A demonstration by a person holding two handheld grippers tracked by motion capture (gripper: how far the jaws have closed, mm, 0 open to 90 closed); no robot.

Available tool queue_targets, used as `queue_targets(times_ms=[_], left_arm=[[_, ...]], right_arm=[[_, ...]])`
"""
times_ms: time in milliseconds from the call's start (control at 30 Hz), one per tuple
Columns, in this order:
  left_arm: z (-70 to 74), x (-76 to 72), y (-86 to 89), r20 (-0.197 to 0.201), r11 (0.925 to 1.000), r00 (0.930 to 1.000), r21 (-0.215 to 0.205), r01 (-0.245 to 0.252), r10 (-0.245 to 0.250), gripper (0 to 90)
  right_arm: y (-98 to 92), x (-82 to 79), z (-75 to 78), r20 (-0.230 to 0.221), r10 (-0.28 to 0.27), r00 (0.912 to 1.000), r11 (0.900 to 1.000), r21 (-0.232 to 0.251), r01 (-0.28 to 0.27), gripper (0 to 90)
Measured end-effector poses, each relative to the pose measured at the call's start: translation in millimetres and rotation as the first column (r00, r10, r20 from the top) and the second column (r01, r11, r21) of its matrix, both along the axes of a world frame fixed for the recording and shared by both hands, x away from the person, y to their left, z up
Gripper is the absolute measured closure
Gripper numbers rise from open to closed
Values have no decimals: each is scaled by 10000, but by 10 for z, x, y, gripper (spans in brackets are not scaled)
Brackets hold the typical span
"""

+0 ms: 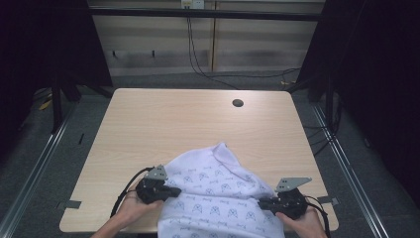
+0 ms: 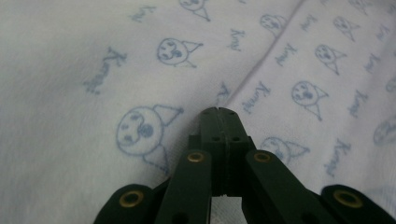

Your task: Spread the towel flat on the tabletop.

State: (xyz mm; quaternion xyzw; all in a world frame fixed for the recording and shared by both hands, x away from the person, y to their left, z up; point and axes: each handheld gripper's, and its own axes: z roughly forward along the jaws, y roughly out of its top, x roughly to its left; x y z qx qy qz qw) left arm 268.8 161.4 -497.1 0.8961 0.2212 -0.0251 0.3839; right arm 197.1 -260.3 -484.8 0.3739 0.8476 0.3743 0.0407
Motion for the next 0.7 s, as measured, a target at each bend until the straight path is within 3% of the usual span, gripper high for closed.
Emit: queue_targets(times_ms=[67,100,133,200,233,300,400,433,500,567,633,700], left_arm=[[-4,-45,31,-152,9999,9999,-139,48,-50,900],[6,-47,47,-177,9998,9998,-190,29,-32,892],[20,-32,69,-193,9992,9998,-397,9,-17,847],[68,10,127,-189,9969,9996,-751,-241,227,817],[108,33,176,-201,9936,9987,-1026,-483,465,817],[186,89,302,-17,9833,9952,-1545,-965,974,800],[203,243,524,71,9585,9734,-1760,-2241,2289,737],[173,311,614,-40,9446,9588,-1698,-2807,2842,678],[112,383,704,-294,9362,9489,-1560,-3148,3142,654],[51,425,748,-659,9350,9451,-1386,-3263,3201,545],[17,432,714,-1056,9452,9523,-1318,-2988,2863,521],[-3,423,651,-1125,9503,9524,-1006,-2946,2834,503]], right_arm=[[-8,52,100,310,-24,9995,9973,732,1,783],[14,109,156,573,-79,9983,9963,861,29,777],[126,335,247,1057,-244,9941,9937,1116,125,752],[259,564,275,1278,-150,9917,9942,1074,12,729],[259,564,275,1278,-150,9917,9942,1074,12,729],[435,823,243,1280,99,9917,9964,828,-207,707],[674,1152,87,918,453,9947,9980,404,-492,687],[768,1249,-16,725,440,9964,9990,64,-446,665],[792,1266,-49,680,443,9967,9990,-62,-440,655],[829,1285,-130,517,475,9975,9986,-270,-462,638],[829,1289,-133,579,459,9973,9987,-259,-445,638],[837,1293,-135,693,444,9966,9988,-234,-429,685]])
